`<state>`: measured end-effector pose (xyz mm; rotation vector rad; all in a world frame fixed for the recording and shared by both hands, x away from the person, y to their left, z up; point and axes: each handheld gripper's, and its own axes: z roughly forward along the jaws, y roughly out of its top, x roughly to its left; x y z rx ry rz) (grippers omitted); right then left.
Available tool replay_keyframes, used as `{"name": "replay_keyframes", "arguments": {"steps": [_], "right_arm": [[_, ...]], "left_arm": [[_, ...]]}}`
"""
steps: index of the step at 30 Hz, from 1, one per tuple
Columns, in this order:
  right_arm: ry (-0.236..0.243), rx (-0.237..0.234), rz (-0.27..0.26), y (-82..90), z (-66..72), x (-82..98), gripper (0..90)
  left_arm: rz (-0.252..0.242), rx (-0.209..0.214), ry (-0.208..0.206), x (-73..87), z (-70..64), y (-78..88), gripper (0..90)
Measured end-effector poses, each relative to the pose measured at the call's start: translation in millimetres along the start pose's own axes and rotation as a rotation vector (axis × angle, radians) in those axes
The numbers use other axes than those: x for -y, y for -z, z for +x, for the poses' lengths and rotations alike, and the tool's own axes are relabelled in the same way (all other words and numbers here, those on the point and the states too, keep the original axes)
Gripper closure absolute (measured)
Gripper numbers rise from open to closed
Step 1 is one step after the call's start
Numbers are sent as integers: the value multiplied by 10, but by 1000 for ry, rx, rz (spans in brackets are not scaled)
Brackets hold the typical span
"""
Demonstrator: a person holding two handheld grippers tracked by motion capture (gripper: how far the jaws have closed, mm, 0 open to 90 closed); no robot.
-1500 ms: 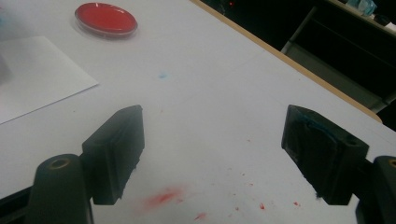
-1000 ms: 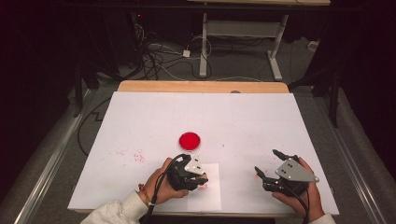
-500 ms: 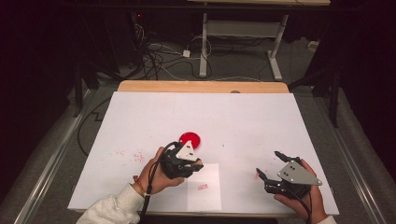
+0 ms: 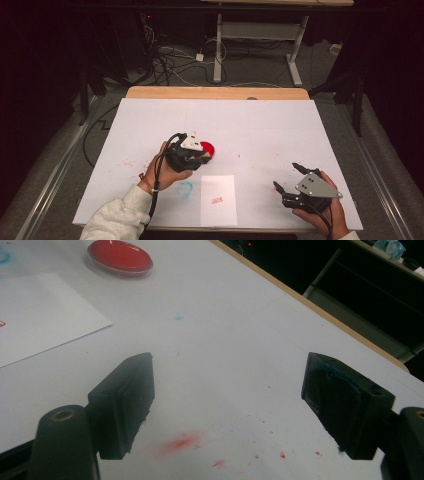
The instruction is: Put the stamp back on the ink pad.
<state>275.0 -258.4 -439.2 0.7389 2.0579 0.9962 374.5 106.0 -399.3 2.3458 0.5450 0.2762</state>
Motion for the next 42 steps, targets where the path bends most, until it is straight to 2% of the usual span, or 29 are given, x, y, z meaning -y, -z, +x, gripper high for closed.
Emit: {"name": "replay_keyframes", "arguments": {"steps": [8,23,26,33,38,42], "right_arm": [[0,-4,10,-15,4,11,220],[6,-14,21,-32,13,20,221],[4,-13,22,-32,14,20,221],[8,-18,27,-34,18,24,221],[13,-22,30,-36,20,26,221],[15,-21,29,-37,21,27,221]], "left_arm": [[6,-3,34,-6,137,-92,735],[71,-3,102,31,391,-405,733],[90,-14,107,43,433,-450,732],[92,2,132,83,474,-497,731],[117,5,130,98,472,-560,730],[121,-6,139,111,479,-585,729]]}}
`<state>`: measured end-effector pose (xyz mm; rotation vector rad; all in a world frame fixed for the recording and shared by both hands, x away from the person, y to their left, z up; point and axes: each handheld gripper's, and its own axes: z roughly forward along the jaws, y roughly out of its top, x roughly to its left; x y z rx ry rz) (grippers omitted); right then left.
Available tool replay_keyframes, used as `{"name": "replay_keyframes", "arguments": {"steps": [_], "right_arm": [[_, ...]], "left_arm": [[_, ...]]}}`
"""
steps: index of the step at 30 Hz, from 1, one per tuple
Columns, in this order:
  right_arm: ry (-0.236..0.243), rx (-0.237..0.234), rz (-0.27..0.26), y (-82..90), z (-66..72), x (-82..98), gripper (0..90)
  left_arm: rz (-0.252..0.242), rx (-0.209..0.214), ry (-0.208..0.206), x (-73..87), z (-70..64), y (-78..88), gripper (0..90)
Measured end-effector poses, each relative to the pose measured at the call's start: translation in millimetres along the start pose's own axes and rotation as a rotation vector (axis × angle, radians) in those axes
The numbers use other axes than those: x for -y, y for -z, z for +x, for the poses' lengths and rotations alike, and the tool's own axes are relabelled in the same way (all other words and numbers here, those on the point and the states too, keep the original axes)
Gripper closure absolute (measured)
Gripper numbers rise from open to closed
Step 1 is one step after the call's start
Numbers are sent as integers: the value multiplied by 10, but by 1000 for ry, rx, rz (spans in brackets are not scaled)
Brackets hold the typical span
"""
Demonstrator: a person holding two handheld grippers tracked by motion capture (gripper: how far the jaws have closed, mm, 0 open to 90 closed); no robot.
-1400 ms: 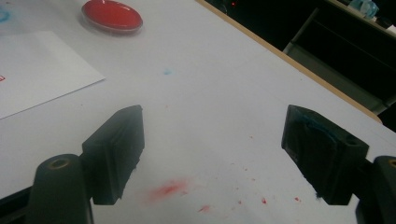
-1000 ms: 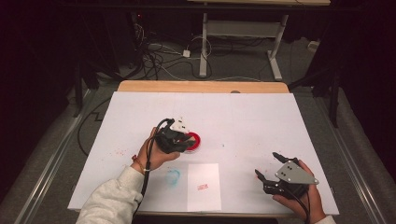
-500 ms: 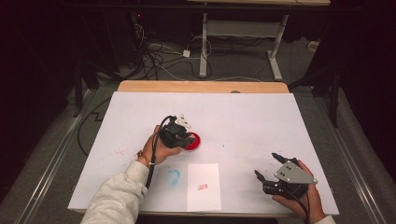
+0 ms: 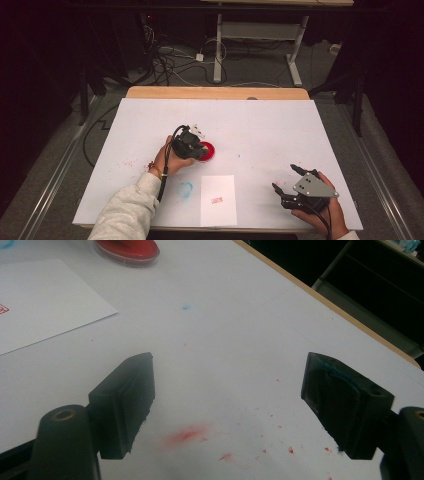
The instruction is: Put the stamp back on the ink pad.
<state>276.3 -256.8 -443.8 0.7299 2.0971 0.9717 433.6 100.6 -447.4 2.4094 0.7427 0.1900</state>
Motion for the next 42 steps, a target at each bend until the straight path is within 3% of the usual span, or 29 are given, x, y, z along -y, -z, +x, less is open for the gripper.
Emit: {"name": "replay_keyframes", "arguments": {"steps": [13,21,37,42], "right_arm": [[7,-2,0,0,3,-1,221],[8,-1,-4,9,2,-3,221],[8,-2,-12,23,5,-13,221],[4,-3,-14,27,4,-15,221]], "left_arm": [[-23,-7,5,3,1,36,696],[-69,-54,-10,-8,-37,135,658],[-233,-174,-79,-39,-248,352,387],[-279,-182,-83,-42,-297,392,277]]}}
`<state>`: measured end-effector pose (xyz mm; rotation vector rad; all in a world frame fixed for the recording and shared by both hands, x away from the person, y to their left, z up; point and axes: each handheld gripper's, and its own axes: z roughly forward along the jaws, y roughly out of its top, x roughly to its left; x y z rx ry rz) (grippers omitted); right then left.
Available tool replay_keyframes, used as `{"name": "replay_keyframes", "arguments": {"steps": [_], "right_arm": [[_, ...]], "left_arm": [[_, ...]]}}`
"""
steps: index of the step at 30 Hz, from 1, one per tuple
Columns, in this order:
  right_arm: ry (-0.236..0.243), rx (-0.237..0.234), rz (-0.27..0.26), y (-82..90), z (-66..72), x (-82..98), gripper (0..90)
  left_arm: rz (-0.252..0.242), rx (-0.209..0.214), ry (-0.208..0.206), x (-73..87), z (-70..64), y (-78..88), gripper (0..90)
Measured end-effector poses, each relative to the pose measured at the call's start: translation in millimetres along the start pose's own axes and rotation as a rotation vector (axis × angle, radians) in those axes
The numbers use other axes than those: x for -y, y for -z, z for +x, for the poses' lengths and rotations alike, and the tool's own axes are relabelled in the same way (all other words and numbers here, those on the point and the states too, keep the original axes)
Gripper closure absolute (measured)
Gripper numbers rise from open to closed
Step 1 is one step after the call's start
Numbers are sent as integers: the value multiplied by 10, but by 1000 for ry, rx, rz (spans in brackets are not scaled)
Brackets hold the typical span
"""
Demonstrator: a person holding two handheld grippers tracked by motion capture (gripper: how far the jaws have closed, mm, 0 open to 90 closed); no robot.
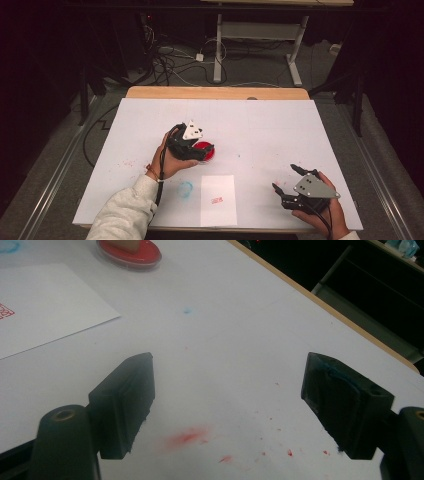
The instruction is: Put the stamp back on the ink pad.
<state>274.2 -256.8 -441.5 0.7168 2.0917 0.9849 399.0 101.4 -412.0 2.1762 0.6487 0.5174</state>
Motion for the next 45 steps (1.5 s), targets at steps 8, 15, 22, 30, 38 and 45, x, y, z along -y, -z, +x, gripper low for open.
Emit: {"name": "replay_keyframes", "arguments": {"steps": [8,15,22,30,38,45], "right_arm": [[-3,-4,-7,9,-6,-5,221],[-8,-2,-14,21,-12,-10,221],[-18,1,-25,38,-17,-17,221],[-26,1,-31,53,-21,-19,221],[-30,0,-32,56,-22,-21,221],[-29,8,-41,61,-28,-23,221]], "left_arm": [[-45,-16,-38,14,-80,52,168],[-108,-36,-73,41,-160,158,164],[-117,-54,-116,74,-246,287,164],[-126,-76,-128,141,-275,446,164],[-142,-100,-152,257,-288,556,165],[-142,-113,-146,348,-294,630,165]]}}
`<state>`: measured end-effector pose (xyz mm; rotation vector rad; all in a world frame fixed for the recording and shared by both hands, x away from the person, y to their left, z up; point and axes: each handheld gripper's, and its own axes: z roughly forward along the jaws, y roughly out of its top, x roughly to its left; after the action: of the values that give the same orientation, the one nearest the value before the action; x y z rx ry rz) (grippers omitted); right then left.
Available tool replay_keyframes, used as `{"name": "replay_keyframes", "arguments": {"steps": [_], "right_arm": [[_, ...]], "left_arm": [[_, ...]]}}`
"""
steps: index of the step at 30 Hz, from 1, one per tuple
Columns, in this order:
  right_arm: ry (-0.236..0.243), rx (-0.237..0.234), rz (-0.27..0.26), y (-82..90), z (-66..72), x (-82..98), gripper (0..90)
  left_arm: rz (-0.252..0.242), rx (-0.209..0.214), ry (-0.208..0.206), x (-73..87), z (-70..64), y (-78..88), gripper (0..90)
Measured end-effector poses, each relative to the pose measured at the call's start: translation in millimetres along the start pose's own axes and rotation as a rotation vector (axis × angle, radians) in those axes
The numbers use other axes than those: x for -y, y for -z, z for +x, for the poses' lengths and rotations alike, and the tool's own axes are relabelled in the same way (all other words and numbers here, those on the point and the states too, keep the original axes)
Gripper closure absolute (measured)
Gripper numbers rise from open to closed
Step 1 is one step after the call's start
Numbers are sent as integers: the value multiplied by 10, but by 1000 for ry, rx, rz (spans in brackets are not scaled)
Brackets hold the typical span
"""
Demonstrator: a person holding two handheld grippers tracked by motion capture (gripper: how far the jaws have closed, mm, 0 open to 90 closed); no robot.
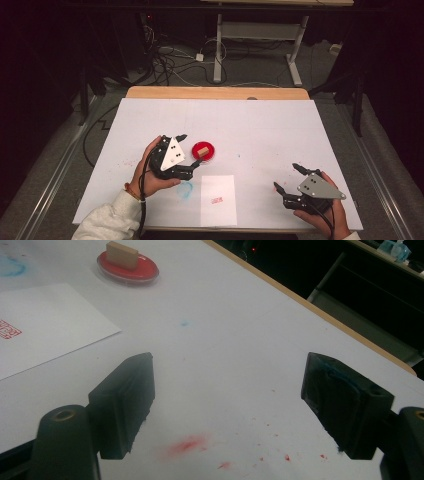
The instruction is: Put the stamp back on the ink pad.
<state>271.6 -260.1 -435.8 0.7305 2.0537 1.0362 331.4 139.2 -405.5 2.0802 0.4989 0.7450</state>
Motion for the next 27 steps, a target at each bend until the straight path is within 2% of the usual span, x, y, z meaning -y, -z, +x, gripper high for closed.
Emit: {"name": "replay_keyframes", "arguments": {"steps": [8,18,27], "right_arm": [[-7,8,-5,4,-8,1,221],[-14,27,3,40,-15,32,221],[-27,47,14,91,-27,74,220]], "left_arm": [[-7,-8,10,135,-15,124,165],[8,-34,19,292,0,225,165],[36,-80,18,494,-60,255,164]]}}
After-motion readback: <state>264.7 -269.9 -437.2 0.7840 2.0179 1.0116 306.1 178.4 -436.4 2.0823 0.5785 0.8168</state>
